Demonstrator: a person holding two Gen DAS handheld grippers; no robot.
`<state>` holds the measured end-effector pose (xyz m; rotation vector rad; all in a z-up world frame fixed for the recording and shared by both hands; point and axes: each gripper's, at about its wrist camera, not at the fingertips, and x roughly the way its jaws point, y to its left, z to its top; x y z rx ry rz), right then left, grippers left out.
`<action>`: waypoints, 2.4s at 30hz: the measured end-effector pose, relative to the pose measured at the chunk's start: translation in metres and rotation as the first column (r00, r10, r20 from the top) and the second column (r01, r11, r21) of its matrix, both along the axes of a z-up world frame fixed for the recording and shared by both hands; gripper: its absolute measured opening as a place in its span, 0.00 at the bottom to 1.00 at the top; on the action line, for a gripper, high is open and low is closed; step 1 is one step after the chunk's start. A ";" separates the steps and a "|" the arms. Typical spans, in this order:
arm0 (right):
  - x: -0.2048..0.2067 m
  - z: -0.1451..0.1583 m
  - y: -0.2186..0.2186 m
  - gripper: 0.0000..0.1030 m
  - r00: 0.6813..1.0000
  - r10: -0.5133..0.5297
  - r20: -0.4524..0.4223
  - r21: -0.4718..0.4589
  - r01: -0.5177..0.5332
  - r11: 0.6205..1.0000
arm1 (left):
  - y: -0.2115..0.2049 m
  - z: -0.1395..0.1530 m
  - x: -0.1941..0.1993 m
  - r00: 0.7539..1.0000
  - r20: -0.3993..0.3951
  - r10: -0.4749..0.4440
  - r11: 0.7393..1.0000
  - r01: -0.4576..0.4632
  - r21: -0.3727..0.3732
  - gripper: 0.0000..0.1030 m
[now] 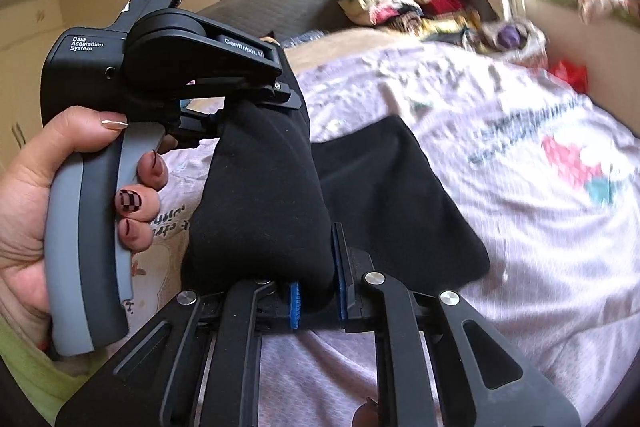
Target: Fold small clothes
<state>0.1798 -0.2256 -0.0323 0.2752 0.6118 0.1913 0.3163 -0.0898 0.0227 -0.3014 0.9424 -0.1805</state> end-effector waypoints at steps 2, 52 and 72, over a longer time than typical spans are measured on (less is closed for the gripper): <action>0.003 -0.007 -0.011 0.12 0.999 -0.004 -0.041 0.067 0.007 0.998 | -0.010 -0.007 0.005 1.000 -0.018 -0.007 1.000 0.007 0.008 0.28; 0.130 0.005 -0.068 0.07 0.966 -0.023 -0.256 -0.123 -0.009 0.992 | 0.006 -0.039 -0.085 0.997 0.082 -0.009 0.986 -0.005 0.164 0.78; -0.019 0.062 -0.101 0.81 0.996 -0.034 -0.081 0.033 0.037 0.999 | 0.001 0.000 -0.135 0.990 0.134 -0.044 0.992 0.027 0.124 0.91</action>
